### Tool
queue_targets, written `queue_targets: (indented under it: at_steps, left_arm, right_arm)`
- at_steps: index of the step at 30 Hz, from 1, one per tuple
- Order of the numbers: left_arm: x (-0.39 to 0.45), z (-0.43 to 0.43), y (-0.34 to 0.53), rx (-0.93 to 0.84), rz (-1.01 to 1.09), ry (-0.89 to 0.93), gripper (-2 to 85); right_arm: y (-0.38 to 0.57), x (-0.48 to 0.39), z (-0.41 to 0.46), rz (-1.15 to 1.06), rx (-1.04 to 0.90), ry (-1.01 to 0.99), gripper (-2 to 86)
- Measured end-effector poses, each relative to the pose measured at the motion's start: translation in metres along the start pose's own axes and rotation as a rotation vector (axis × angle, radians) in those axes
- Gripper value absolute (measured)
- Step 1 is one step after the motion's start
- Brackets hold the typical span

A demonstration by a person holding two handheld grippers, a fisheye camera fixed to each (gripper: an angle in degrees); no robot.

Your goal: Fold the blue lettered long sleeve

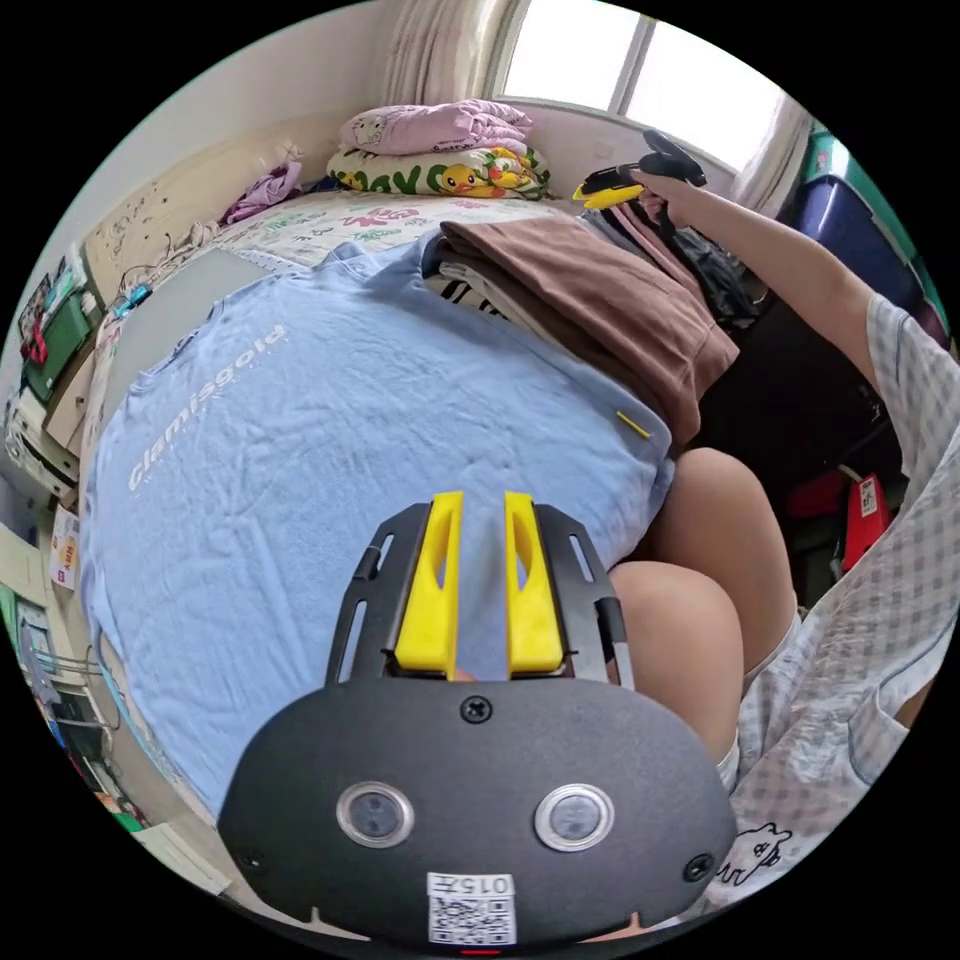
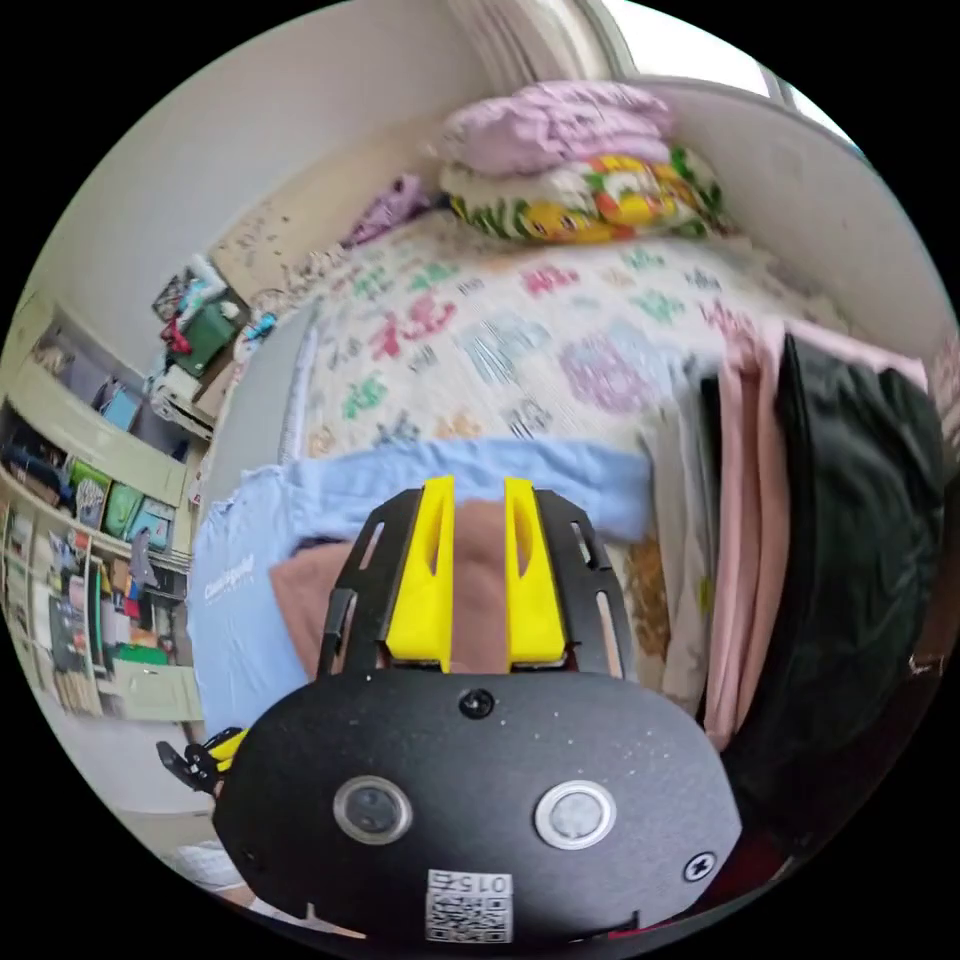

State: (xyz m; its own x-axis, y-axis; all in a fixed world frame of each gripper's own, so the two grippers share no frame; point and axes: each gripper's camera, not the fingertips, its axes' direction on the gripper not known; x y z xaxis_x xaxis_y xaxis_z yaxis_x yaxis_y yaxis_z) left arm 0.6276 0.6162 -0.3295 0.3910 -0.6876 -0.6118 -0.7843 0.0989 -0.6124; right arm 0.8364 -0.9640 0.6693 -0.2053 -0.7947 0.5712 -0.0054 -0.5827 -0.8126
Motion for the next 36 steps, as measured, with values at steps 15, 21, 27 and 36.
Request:
queue_targets:
  at_steps: [15,21,27,36]
  left_arm:
    - [0.004,0.01,-0.005,-0.068,0.073,-0.089,7.6]
    - [-0.018,0.001,0.002,-0.055,0.05,-0.064,7.5]
    - [-0.072,-0.019,0.017,0.039,-0.13,0.141,12.8]
    - [-0.217,-0.093,0.133,0.633,-0.67,0.554,14.7]
  right_arm:
    - [0.116,0.25,0.05,0.351,0.066,-0.113,4.4]
    - [0.16,0.18,-0.032,0.168,0.288,0.017,3.7]
    - [0.275,-0.099,-0.15,-0.482,0.527,-0.084,3.5]
    - [0.681,-0.323,-0.074,-1.15,0.246,-0.466,4.1]
